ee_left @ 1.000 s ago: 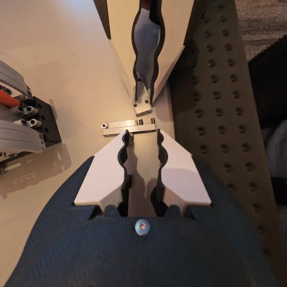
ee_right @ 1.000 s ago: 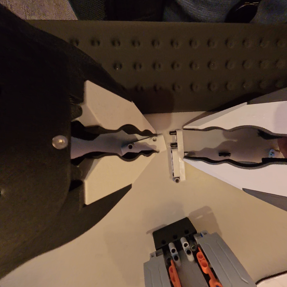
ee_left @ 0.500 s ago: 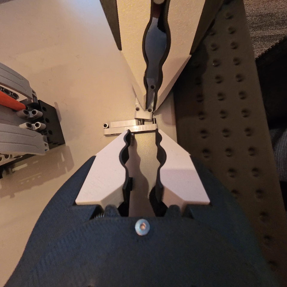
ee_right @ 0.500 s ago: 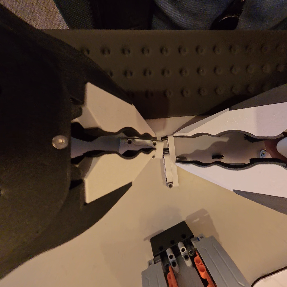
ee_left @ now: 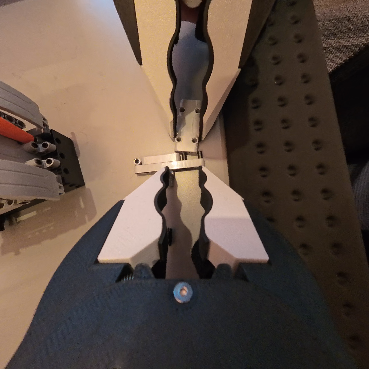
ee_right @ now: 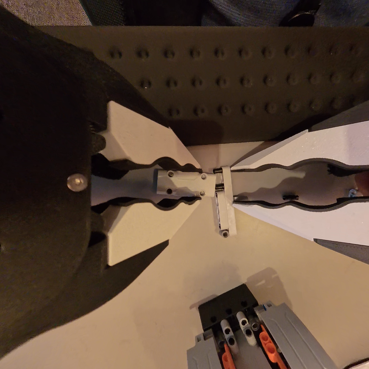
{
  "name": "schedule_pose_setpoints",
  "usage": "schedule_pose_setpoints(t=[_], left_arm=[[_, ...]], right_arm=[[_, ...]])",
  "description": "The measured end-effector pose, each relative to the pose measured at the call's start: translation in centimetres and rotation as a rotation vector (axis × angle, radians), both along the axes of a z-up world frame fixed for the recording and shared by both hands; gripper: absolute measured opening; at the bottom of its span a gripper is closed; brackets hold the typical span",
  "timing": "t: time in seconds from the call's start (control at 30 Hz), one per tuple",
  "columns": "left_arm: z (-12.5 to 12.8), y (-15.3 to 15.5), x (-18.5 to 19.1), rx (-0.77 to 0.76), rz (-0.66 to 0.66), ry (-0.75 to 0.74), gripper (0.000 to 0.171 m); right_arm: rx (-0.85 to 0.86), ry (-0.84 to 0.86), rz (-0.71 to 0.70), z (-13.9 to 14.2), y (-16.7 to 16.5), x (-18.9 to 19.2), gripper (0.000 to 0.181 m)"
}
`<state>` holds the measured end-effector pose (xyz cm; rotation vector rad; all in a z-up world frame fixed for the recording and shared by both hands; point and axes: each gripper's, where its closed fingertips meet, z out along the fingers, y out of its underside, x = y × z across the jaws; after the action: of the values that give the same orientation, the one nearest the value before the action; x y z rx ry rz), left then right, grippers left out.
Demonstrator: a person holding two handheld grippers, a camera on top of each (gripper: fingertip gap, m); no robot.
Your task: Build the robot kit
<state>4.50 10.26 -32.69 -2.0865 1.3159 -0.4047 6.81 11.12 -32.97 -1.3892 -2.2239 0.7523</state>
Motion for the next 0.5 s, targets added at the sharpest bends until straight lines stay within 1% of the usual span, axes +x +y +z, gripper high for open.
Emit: schedule_pose_setpoints(t=[0.23, 0.5], left_arm=[[0.02, -0.02, 0.17, -0.007, -0.007, -0.015, 0.026], [0.00, -0.02, 0.32, -0.008, -0.008, -0.030, 0.025]], right_arm=[[-0.019, 0.001, 0.062, 0.01, -0.30, 0.55, 0.021], [-0.014, 0.002, 0.077, -0.04, -0.66, 0.45, 0.021]])
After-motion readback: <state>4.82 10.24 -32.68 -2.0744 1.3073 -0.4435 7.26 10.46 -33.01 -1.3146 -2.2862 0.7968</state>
